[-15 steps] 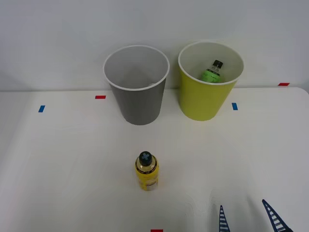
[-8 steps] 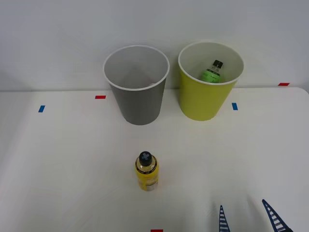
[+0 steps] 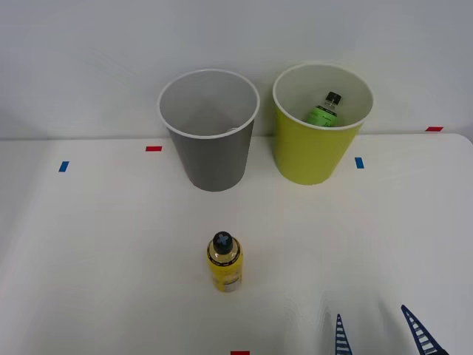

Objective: Put cans in the gray bin, plastic bottles in the light green bin

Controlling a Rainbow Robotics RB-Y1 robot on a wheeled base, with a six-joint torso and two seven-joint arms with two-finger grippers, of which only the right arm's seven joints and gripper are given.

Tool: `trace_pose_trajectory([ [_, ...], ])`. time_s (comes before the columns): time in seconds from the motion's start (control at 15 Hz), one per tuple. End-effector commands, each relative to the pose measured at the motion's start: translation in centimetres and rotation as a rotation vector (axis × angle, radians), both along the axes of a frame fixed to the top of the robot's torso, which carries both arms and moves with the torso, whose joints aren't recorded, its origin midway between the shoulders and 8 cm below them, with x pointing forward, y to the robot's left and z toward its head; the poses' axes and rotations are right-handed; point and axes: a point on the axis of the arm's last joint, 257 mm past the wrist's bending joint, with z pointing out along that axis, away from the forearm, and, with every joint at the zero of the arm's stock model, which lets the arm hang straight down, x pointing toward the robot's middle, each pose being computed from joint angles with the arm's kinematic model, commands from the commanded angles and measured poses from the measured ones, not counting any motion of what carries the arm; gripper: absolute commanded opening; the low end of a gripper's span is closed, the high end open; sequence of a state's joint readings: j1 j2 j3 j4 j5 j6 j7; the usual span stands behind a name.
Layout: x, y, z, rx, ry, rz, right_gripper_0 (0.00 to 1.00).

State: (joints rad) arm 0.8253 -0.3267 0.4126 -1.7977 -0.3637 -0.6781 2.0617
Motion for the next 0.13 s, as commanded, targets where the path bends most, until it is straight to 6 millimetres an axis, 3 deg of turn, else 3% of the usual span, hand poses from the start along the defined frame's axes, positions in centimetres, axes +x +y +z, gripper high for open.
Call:
trace_pose_trajectory([
  [0.07,0.00,0.00,0.00,0.000,0.000,0.000,1.00],
  [0.13,0.00,0.00,0.00,0.000,0.000,0.000,1.00],
])
